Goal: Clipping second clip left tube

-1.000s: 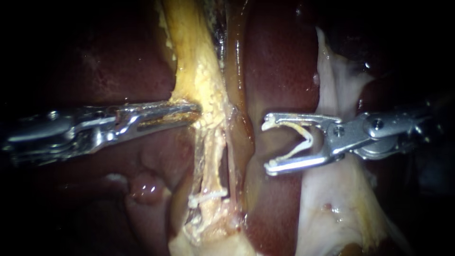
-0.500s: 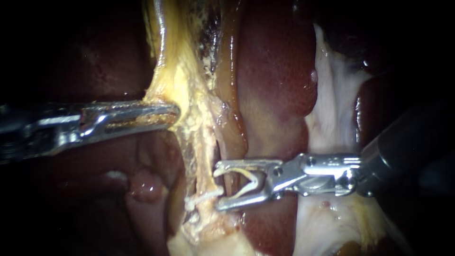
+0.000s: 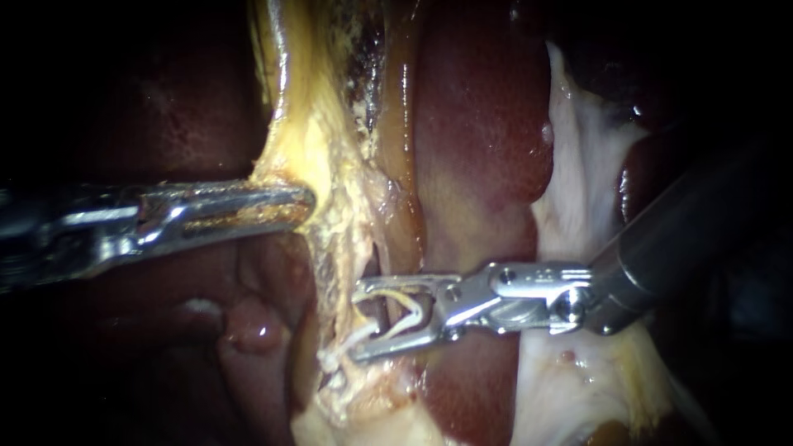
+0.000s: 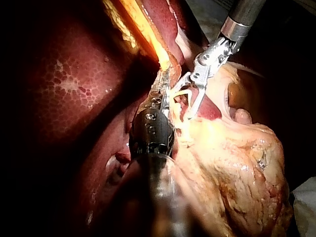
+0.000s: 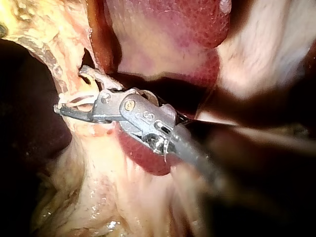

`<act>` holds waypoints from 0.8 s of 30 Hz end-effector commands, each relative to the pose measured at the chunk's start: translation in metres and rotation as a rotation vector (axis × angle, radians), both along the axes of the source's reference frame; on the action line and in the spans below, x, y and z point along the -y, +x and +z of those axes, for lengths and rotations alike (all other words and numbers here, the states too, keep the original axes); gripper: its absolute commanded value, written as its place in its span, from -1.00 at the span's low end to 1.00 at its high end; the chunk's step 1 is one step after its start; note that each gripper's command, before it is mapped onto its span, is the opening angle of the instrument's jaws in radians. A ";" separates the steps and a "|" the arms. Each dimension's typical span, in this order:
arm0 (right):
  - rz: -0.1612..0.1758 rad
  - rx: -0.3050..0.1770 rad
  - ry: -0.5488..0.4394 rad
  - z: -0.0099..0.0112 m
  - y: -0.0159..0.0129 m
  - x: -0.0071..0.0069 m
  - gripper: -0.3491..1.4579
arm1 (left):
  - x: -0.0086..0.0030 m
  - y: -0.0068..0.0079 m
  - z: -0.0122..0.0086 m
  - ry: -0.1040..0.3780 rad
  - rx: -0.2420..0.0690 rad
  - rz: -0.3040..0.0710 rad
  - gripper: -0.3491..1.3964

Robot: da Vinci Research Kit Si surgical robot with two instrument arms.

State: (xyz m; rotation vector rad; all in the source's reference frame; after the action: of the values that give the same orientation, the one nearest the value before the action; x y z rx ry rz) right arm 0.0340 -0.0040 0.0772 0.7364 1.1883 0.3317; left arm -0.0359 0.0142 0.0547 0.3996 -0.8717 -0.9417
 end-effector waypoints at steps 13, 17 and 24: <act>-0.043 -0.108 0.065 -0.0015 0.0018 0.0006 -0.05 | 0.0001 -0.0001 0.0001 0.000 -0.001 -0.001 -1.00; -0.041 -0.113 0.072 -0.0017 0.0018 0.0004 -0.12 | 0.0002 -0.0002 0.0001 -0.001 -0.002 -0.001 -1.00; -0.029 -0.093 0.088 -0.0016 0.0013 0.0004 -1.00 | 0.0002 -0.0002 0.0002 -0.001 -0.002 -0.002 -1.00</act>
State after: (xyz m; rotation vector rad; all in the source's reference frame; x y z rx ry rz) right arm 0.0353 -0.0044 0.0756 0.8423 1.2479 0.3394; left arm -0.0362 0.0140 0.0549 0.3967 -0.8709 -0.9436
